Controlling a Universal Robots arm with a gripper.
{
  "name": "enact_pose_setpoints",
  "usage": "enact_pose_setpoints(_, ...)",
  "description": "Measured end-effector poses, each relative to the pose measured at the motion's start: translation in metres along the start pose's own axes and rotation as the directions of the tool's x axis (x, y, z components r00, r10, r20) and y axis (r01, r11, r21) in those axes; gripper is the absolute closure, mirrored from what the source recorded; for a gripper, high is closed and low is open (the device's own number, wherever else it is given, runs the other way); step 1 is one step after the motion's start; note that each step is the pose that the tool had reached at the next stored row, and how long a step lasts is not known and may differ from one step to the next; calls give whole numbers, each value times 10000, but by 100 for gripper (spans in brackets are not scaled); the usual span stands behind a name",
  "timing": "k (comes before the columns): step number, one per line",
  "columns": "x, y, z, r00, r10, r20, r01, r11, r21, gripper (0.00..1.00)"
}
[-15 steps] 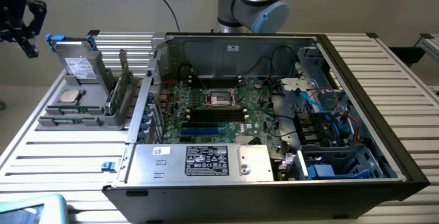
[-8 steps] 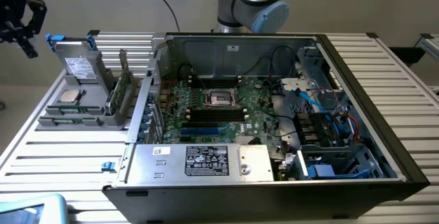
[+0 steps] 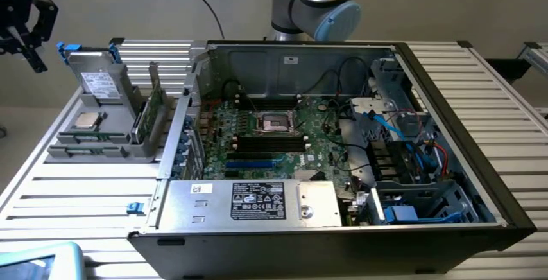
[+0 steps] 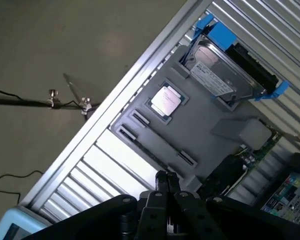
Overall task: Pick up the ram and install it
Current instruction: 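Pick up the ram and move it above insertion slot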
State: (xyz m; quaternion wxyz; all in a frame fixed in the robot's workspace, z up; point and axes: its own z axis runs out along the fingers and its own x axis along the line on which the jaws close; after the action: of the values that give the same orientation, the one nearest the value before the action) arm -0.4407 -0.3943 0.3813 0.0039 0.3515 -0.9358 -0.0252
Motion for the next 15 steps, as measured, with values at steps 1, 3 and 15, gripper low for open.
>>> enact_pose_setpoints(1,0,0,0,9998,-195,-9,195,9998,-2,89)
enact_pose_setpoints(3,0,0,0,9985,-553,-27,553,9985,-7,89)
enact_pose_setpoints(15,0,0,0,9628,-2698,-126,2698,9629,-40,89)
